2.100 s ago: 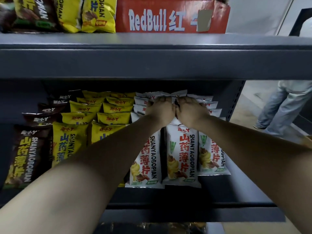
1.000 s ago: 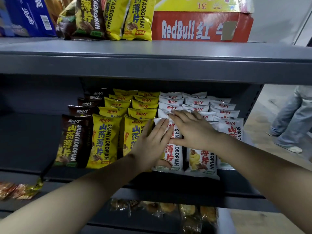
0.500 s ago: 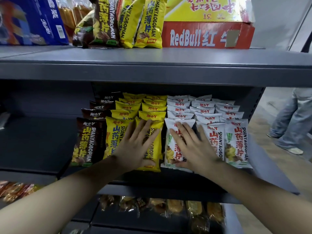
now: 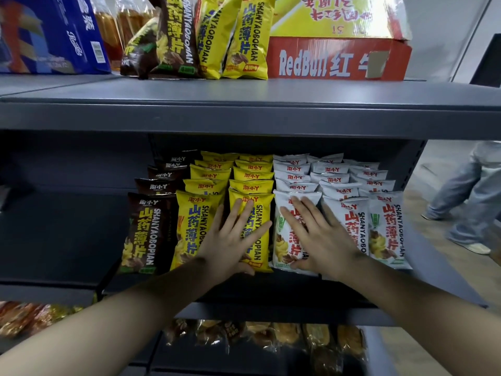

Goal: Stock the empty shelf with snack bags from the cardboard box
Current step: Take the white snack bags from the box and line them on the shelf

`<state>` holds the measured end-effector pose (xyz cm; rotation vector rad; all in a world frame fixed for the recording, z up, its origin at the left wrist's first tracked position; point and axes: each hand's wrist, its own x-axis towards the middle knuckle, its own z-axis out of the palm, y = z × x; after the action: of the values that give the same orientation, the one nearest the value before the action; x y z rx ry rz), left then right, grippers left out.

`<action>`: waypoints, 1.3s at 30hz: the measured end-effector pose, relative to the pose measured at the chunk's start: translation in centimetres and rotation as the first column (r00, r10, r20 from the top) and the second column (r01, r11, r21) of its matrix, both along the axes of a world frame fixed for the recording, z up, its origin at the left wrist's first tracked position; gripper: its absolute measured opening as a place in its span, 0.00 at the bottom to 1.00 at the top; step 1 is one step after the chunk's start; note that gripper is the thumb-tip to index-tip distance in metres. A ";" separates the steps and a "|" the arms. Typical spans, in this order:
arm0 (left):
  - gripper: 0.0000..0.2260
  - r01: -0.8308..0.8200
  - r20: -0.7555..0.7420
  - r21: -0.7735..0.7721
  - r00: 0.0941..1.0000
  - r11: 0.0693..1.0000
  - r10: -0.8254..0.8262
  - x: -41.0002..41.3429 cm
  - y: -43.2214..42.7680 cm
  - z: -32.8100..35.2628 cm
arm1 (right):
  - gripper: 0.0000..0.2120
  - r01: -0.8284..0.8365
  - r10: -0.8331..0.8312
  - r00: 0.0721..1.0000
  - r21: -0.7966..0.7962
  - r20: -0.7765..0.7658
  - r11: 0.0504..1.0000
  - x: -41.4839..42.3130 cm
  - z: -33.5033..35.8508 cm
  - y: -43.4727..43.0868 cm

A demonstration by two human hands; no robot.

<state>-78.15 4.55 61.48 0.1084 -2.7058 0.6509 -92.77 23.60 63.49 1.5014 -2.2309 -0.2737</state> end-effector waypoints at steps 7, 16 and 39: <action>0.39 0.038 -0.098 -0.027 0.994 0.999 -0.040 4.0 -2.6 1.3 | 0.51 0.036 -0.006 0.993 -0.251 0.118 0.967 0.1 0.9 2.6; 0.44 -0.453 0.012 0.487 0.858 0.746 0.514 14.4 -11.0 -0.4 | 0.63 0.161 -0.157 0.985 -0.055 0.070 0.985 -2.5 -1.0 7.8; 0.33 -0.205 -0.139 0.152 0.964 0.967 0.227 8.4 -5.3 -1.0 | 0.38 -0.222 0.212 0.975 -0.237 -0.065 0.946 4.9 0.8 -1.1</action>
<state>-69.71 -0.76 60.52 0.4763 -2.6051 0.4931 -87.83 22.45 64.26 1.5735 -1.9643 0.0385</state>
